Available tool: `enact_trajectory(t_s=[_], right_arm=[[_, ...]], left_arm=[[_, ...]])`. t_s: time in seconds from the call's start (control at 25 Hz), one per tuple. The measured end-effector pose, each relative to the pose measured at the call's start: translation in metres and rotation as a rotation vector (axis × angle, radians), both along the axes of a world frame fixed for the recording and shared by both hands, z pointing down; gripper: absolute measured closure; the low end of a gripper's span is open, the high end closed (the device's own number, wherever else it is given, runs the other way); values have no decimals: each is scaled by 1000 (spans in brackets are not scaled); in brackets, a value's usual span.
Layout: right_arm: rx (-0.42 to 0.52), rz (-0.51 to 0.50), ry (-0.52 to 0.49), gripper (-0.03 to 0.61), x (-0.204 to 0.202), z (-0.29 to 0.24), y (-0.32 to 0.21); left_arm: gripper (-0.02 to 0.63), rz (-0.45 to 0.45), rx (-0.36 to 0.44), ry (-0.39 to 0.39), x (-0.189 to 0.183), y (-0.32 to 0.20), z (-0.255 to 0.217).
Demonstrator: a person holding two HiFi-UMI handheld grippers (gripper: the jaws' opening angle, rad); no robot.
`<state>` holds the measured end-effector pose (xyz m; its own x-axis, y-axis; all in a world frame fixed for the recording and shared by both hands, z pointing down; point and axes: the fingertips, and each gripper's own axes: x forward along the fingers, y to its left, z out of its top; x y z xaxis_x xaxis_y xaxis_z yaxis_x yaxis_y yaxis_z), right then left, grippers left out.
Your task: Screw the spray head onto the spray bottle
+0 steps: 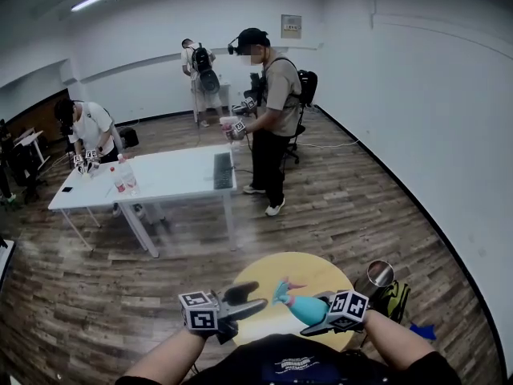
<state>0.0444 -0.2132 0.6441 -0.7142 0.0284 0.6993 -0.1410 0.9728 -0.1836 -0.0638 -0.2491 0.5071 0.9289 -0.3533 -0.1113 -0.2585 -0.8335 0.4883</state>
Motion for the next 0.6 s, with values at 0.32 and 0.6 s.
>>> enact_trajectory(t_s=[0.32, 0.6], right_arm=[[119, -167, 84, 126, -15, -7, -1], [131, -190, 109, 132, -20, -6, -1]], left_arm=[[419, 393, 688, -699, 81, 42, 15], [414, 405, 698, -706, 76, 40, 12]])
